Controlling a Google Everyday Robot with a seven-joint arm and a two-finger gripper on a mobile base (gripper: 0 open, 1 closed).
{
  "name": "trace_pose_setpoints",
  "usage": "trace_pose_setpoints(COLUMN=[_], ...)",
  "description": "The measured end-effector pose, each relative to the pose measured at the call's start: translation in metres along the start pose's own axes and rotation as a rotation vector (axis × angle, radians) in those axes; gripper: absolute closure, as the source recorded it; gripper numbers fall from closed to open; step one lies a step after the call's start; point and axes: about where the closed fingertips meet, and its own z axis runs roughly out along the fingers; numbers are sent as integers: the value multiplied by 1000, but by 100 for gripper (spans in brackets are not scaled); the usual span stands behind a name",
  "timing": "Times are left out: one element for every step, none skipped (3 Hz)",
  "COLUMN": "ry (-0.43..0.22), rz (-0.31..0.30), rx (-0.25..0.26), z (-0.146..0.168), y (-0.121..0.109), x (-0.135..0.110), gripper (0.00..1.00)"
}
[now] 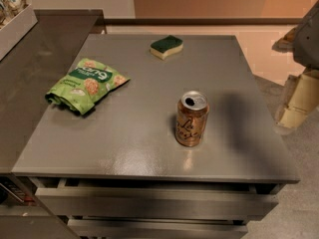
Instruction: Move orange can near sponge
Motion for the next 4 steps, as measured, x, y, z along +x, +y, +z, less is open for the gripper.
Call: trace_pose_setpoints(ry=[0,-26,-97,-180], rz=[0,-2,-2,2], rx=[0,-8,-28,-55], z=[0,2,10,23], y=[0,0,11,29], x=[0,-2,-9,-25], gripper=[0,0,0,0])
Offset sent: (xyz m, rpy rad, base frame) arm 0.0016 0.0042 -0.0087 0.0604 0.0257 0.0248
